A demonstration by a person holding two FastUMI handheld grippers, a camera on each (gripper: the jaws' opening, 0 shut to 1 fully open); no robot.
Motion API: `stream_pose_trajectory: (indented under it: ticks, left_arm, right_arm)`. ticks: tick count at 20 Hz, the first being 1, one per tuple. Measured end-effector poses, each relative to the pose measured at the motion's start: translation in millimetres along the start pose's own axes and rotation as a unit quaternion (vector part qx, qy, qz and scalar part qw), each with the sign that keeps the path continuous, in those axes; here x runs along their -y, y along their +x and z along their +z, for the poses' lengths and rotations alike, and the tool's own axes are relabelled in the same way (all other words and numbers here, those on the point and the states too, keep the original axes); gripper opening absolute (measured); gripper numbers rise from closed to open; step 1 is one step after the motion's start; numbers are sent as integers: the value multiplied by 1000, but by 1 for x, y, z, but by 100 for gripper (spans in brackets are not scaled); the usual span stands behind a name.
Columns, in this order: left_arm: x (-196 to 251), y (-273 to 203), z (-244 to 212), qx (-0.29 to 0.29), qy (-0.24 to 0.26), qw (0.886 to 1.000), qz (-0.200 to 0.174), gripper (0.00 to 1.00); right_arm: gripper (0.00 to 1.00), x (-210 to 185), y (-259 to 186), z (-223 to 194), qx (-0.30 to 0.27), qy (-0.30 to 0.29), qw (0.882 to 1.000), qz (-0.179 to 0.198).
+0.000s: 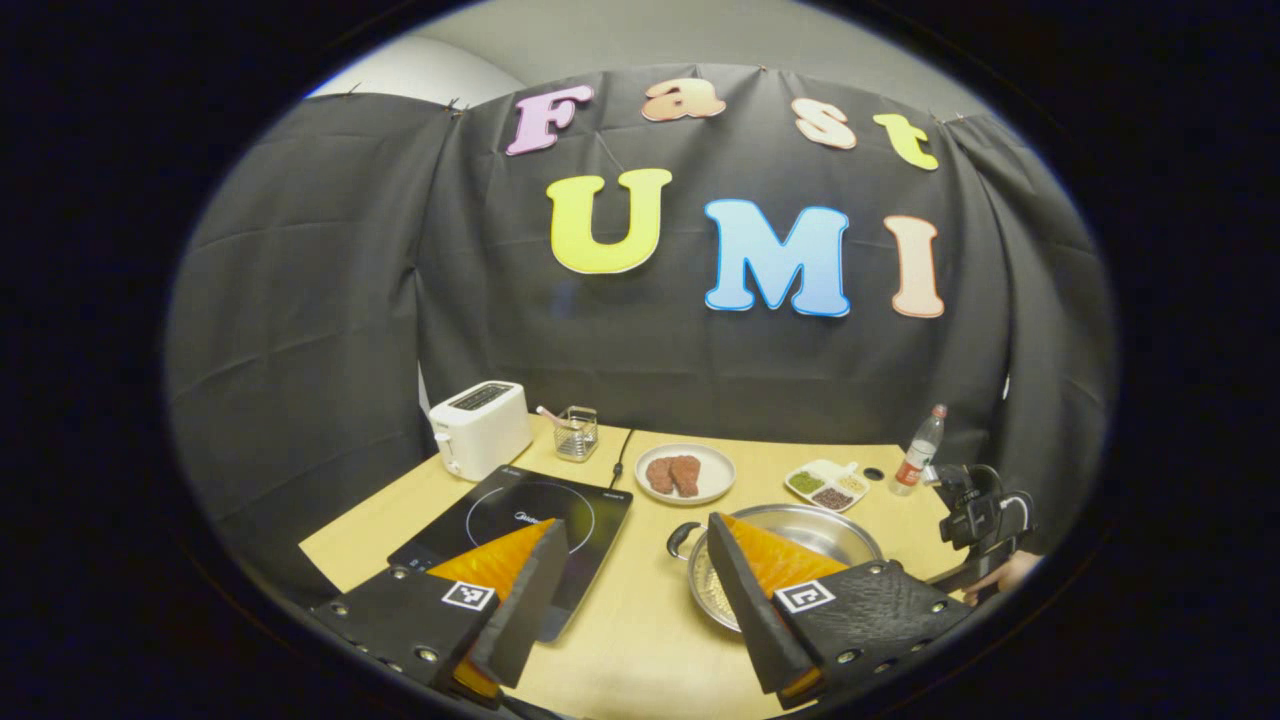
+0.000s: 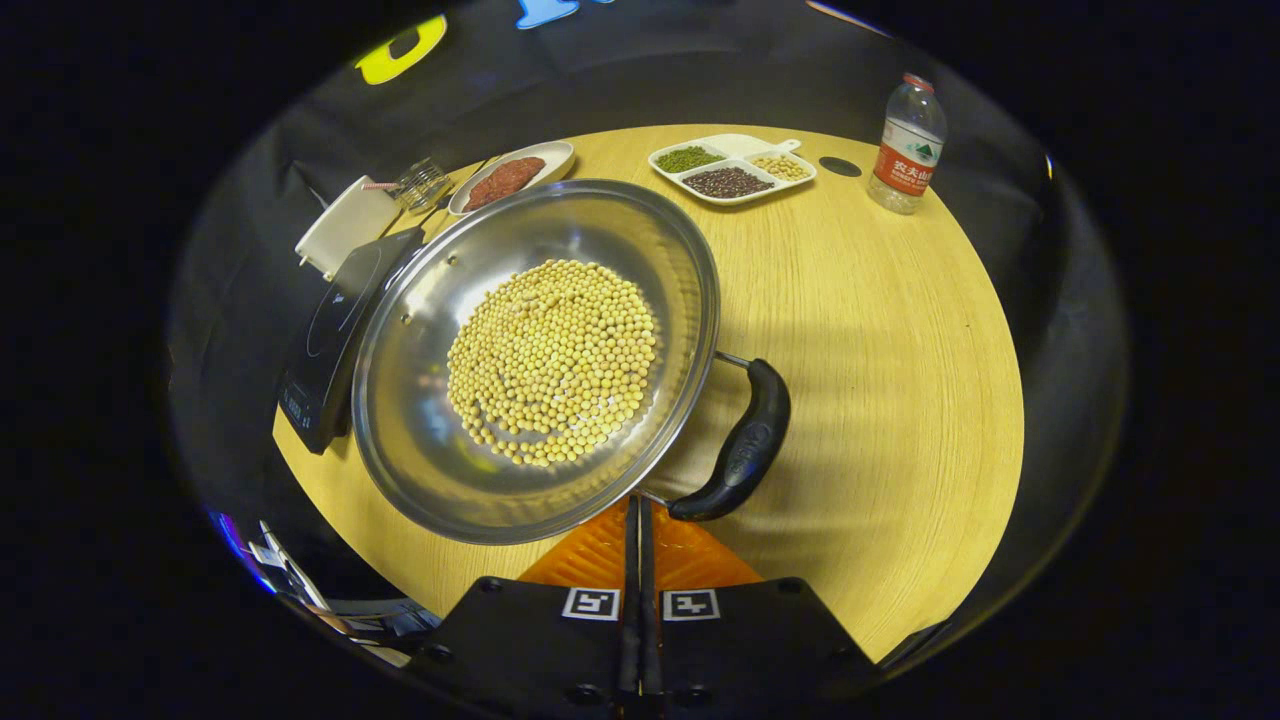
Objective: First push the handle of the pot to place it horizontally, then grasp the pot with both hands and set it on the induction cooktop.
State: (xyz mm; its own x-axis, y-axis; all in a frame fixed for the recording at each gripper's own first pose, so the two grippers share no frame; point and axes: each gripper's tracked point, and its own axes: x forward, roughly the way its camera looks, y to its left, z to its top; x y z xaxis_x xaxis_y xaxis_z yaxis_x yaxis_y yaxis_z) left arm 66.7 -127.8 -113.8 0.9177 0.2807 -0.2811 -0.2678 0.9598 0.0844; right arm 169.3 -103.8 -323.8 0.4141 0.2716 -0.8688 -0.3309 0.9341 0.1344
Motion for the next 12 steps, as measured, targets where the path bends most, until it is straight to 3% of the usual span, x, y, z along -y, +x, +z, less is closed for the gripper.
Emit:
stream_pose_trajectory:
  ticks: [12]
  left_arm:
    - [36, 7, 4, -10, 1, 999, -31, 83]
  right_arm:
    - [2, 14, 0, 30, 40, 127, 991, -1]
